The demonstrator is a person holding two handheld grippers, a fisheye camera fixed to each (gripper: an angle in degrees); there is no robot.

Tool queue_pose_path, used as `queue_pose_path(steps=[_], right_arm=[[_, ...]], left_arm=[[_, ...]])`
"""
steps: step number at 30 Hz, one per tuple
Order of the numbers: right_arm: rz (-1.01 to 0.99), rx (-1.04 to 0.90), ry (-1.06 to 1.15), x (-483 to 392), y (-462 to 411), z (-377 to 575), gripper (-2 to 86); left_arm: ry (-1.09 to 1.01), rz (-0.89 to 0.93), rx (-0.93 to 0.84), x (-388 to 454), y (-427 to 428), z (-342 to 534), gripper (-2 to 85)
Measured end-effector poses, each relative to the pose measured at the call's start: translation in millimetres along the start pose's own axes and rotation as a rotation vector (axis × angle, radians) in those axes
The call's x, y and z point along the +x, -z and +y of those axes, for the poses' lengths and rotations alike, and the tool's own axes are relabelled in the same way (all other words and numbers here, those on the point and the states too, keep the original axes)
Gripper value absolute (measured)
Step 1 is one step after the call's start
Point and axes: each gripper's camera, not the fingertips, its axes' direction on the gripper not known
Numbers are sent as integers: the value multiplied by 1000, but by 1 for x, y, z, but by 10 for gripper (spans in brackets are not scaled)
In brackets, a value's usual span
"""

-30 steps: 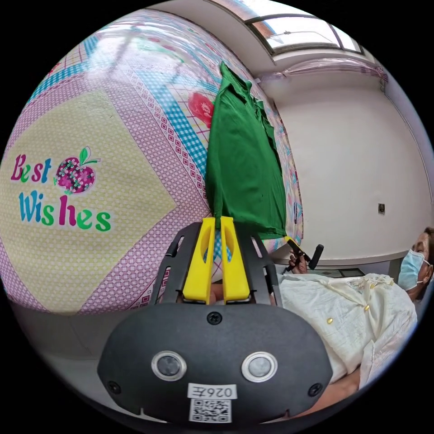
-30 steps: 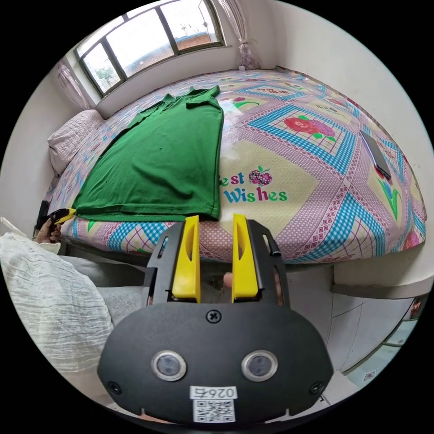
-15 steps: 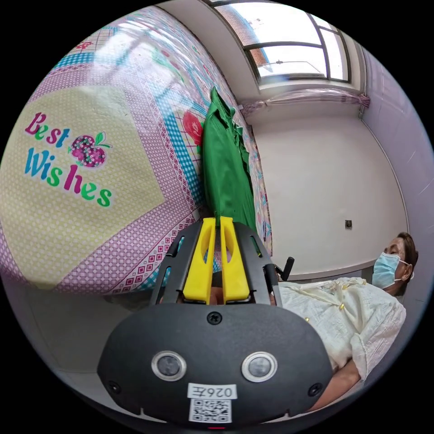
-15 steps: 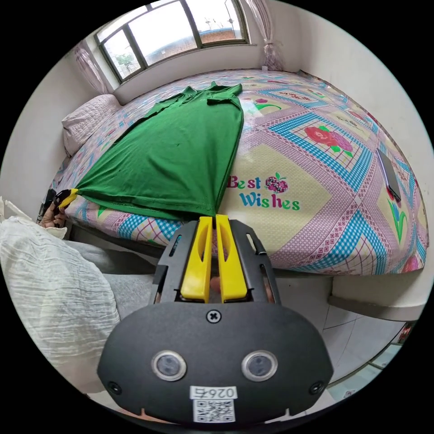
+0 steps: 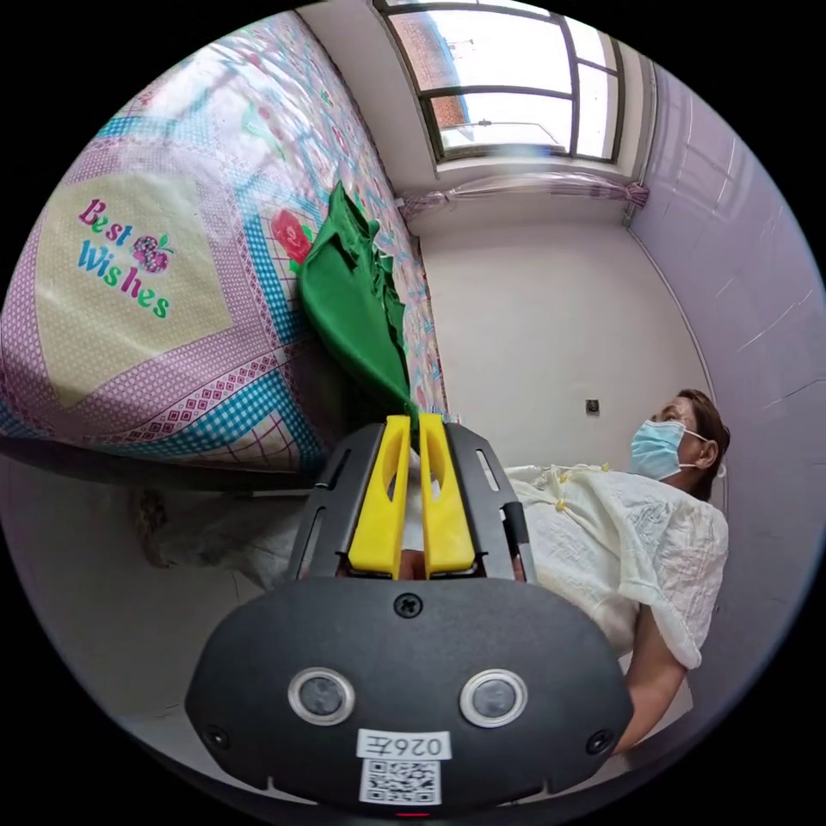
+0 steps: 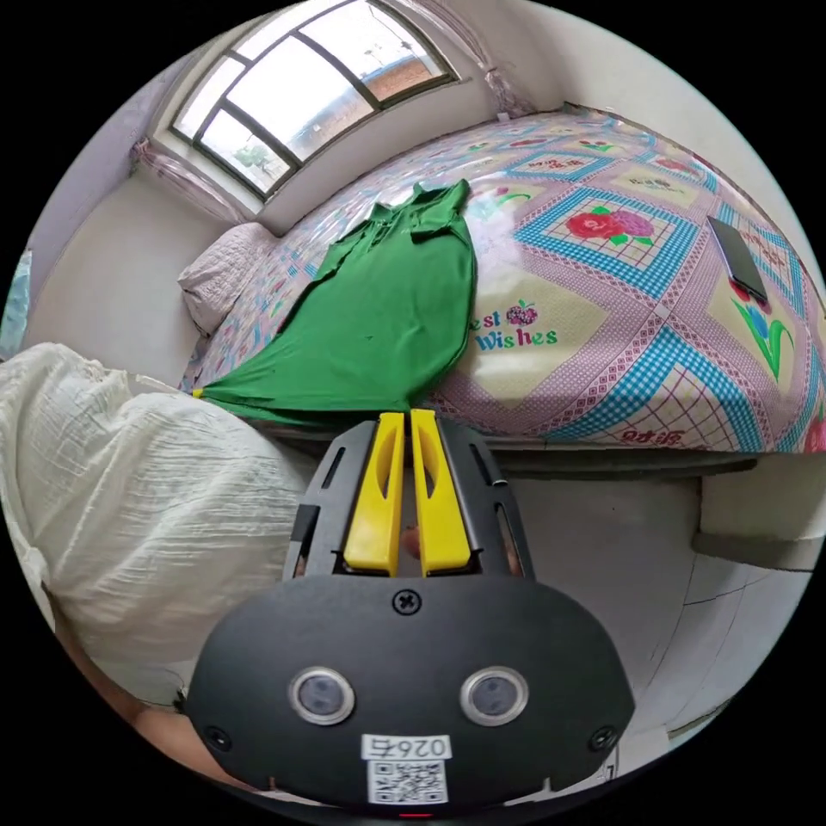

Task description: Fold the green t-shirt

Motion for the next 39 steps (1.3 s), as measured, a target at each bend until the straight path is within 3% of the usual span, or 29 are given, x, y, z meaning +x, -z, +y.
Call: queue_pose_path(steps=[7, 13, 23, 33, 39], right_arm=[[-115, 246, 8, 22, 32, -107, -16], [-182, 319, -38, 67, 8, -247, -16], [-282, 198, -153, 162, -96, -486, -16], [-281, 41, -205, 192, -187, -635, -14], [-306, -52, -256, 205, -237, -684, 20]], left_arm=[[-46, 166, 120, 22, -23, -135, -3], [-2, 300, 162, 17, -73, -286, -5], [66, 287, 127, -27, -154, -508, -5], [198, 228, 156, -94, -209, -628, 5], [228, 237, 115, -119, -241, -675, 79]])
